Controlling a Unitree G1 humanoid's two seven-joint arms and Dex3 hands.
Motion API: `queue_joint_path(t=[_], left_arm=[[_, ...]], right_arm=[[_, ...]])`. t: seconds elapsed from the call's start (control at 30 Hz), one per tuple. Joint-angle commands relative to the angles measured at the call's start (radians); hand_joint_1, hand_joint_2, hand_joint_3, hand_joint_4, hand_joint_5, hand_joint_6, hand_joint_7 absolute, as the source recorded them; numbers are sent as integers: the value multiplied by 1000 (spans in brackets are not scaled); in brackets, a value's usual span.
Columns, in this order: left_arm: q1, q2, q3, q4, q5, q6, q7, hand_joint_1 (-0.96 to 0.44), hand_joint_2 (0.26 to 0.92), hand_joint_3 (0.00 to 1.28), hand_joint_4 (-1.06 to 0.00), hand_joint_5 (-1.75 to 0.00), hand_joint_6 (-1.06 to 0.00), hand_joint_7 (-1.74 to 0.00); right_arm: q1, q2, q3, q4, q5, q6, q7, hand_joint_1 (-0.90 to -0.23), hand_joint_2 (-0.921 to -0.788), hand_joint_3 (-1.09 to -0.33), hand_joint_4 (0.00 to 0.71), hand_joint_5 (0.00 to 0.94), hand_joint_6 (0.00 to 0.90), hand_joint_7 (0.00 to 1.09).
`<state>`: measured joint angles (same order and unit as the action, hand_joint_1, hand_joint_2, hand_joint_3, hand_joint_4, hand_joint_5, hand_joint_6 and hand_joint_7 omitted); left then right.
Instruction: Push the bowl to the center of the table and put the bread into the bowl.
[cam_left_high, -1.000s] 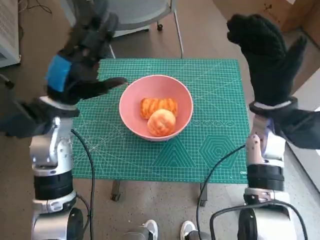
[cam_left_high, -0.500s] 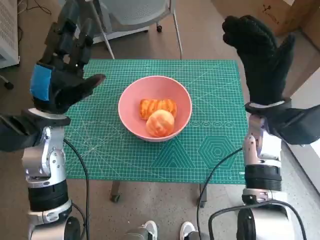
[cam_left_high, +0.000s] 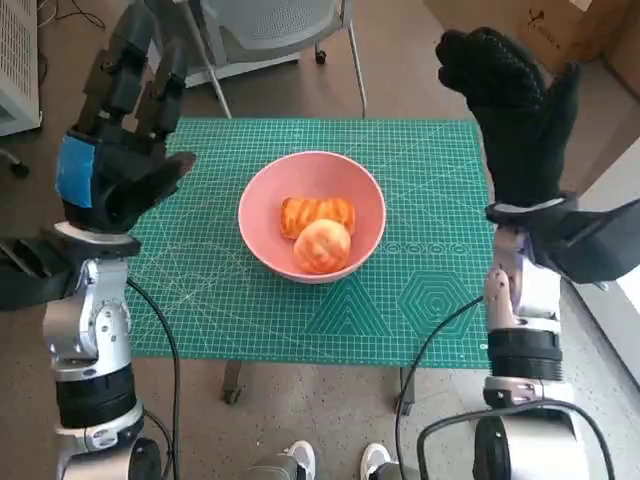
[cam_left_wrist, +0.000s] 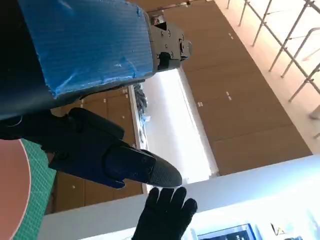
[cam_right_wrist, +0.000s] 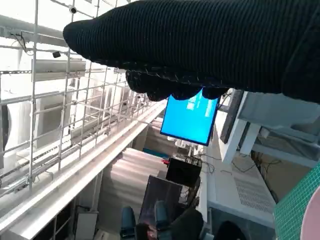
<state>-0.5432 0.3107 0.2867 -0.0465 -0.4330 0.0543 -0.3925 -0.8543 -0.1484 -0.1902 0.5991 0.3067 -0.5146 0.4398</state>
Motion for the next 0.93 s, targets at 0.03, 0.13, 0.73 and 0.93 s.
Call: queue_joint_path(t=[0.03, 0.13, 0.73, 0.93], left_arm=[[13, 5, -3, -34, -21, 19, -2, -710, 921, 86, 1, 1, -93, -57], [17, 5, -6, -48, -24, 31, 0, -712, 921, 88, 1, 1, -91, -58], [23, 1, -19, -75, -22, 62, 11, -703, 921, 104, 1, 1, -78, -71], [23, -6, -24, -81, -22, 66, 22, -701, 921, 110, 1, 1, -87, -85]], right_arm=[[10, -3, 5, -3, -10, 19, -6, -628, -921, -561, 244, 0, 416, 0], [8, -5, 4, -3, -12, 20, -8, -628, -921, -561, 243, 0, 413, 0], [5, -9, 2, -8, -4, 27, -3, -631, -921, -563, 241, 0, 406, 0], [6, -7, 2, -9, -1, 25, -1, -630, -921, -562, 241, 0, 405, 0]])
